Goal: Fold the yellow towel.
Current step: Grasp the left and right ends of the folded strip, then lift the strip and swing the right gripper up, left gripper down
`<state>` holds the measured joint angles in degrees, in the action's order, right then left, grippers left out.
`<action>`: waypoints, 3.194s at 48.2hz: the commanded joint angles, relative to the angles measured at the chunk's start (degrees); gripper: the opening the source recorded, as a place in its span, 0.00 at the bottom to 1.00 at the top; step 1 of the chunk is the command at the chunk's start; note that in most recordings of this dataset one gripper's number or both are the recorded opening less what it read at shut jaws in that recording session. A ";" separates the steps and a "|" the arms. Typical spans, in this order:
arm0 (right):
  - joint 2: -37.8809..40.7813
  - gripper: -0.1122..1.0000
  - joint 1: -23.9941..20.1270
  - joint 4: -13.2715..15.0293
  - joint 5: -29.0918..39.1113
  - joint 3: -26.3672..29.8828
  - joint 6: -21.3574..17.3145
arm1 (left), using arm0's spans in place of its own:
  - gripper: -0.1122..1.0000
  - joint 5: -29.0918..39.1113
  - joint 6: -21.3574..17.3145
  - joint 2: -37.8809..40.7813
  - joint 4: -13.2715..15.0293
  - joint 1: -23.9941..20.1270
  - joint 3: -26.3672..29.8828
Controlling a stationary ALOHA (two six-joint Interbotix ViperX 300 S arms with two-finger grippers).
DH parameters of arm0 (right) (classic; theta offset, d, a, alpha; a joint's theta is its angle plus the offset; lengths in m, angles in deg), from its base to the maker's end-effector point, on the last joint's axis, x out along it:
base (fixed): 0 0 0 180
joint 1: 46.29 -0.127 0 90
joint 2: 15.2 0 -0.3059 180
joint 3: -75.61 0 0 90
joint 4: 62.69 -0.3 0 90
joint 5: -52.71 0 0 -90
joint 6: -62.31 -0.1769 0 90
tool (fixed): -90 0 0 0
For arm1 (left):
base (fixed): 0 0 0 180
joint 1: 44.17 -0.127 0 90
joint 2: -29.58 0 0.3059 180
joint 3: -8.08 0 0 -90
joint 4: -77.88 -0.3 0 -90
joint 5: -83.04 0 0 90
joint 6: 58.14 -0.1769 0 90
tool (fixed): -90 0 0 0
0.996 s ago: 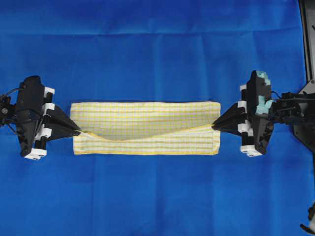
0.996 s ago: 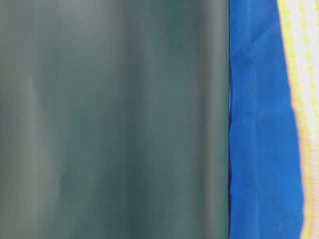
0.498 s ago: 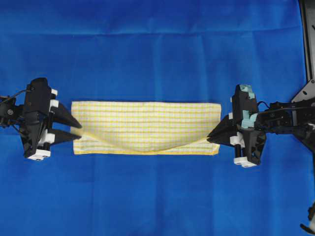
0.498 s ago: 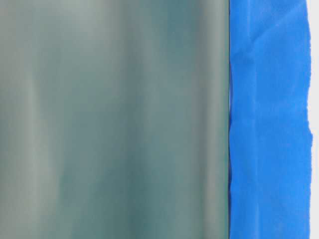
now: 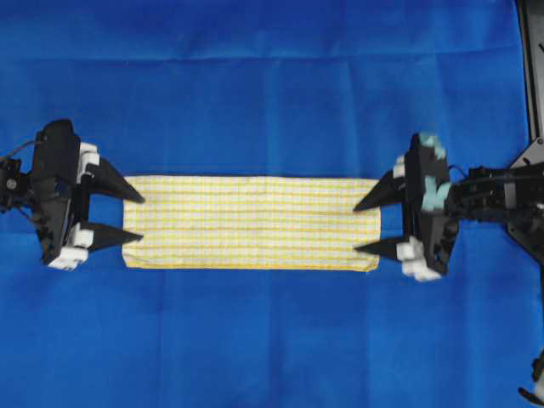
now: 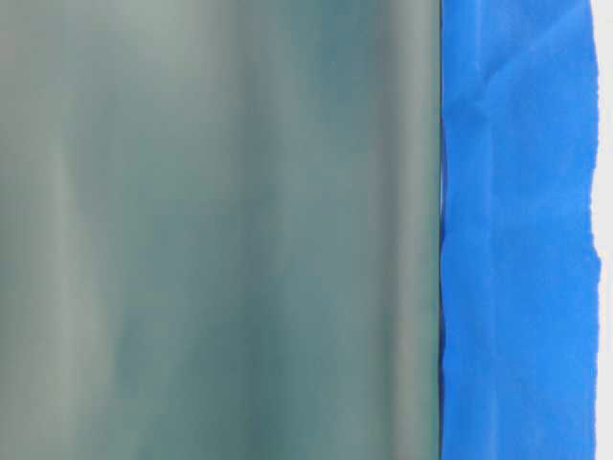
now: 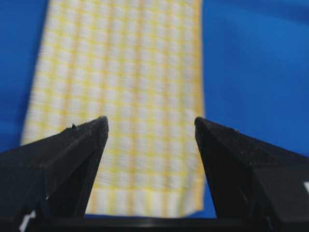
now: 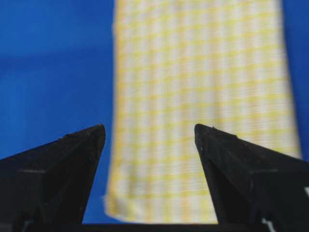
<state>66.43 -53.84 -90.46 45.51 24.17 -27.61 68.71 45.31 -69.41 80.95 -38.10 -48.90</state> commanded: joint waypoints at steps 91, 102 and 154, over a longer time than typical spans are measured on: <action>7.29 0.12 14.41 1.23 5.01 1.14 2.55 | 0.11 20.83 -6.50 8.44 -0.35 -12.48 8.44; 0.62 0.12 15.91 2.20 6.86 1.41 2.81 | 0.11 23.99 -6.33 2.81 -0.35 -12.48 9.84; -1.32 0.12 36.12 9.58 5.01 9.67 2.81 | 0.11 11.34 -5.71 0.35 -0.09 2.64 17.58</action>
<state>64.05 -20.18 -81.41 51.48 31.29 -24.88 81.72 39.69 -70.02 80.78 -36.87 -34.04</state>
